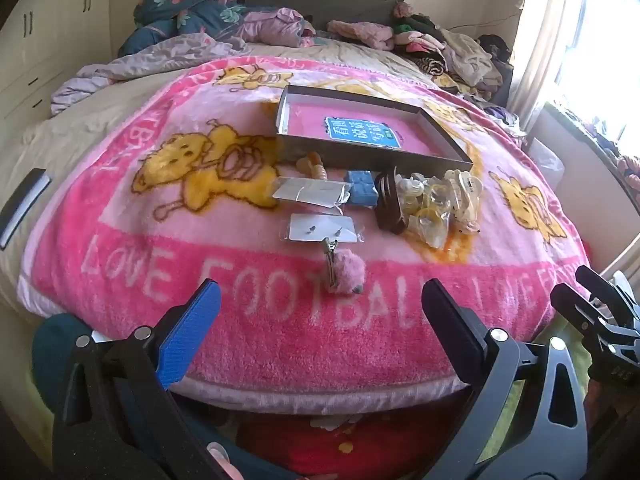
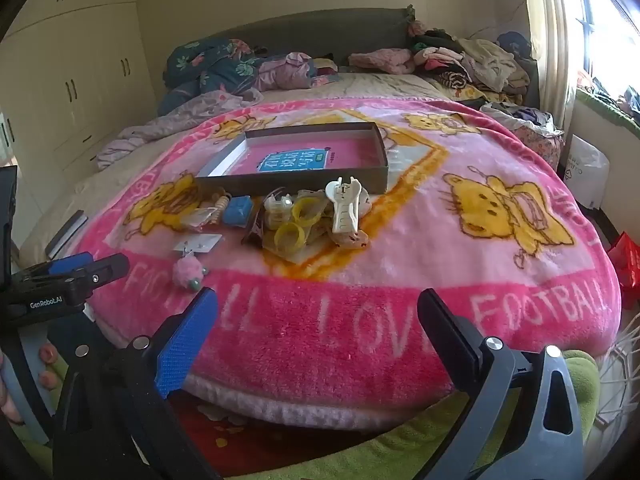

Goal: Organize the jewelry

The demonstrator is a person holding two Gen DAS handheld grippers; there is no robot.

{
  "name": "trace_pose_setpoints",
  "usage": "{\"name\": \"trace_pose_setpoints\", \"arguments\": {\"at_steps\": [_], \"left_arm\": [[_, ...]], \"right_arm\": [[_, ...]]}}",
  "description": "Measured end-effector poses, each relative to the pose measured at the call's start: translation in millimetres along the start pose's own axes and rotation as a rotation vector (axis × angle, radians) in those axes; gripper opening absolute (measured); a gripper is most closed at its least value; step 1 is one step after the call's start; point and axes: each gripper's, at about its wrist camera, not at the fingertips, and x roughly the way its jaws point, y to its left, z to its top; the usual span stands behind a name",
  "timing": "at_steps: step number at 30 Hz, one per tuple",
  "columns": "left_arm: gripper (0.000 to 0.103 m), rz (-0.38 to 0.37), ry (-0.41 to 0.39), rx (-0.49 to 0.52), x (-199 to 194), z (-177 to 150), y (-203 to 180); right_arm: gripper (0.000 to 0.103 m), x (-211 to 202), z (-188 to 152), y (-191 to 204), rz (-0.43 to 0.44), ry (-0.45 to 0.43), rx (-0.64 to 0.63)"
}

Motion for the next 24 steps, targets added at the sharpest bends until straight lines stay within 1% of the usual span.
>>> {"name": "trace_pose_setpoints", "arguments": {"at_steps": [9,10,24], "left_arm": [[0.094,0.001,0.011,0.001,4.1,0.1,-0.3],[0.094,0.002,-0.001,0.005,0.1,-0.1,-0.6],[0.094,0.001,-0.002,0.005,0.1,-0.2,-0.7]], "right_arm": [[0.099,0.1,-0.1,0.9,0.000,-0.004,0.002],[0.099,-1.9,0.2,-1.4,0.001,-0.009,0.003],[0.099,-0.6,1.0,-0.1,0.002,-0.011,0.004]]}}
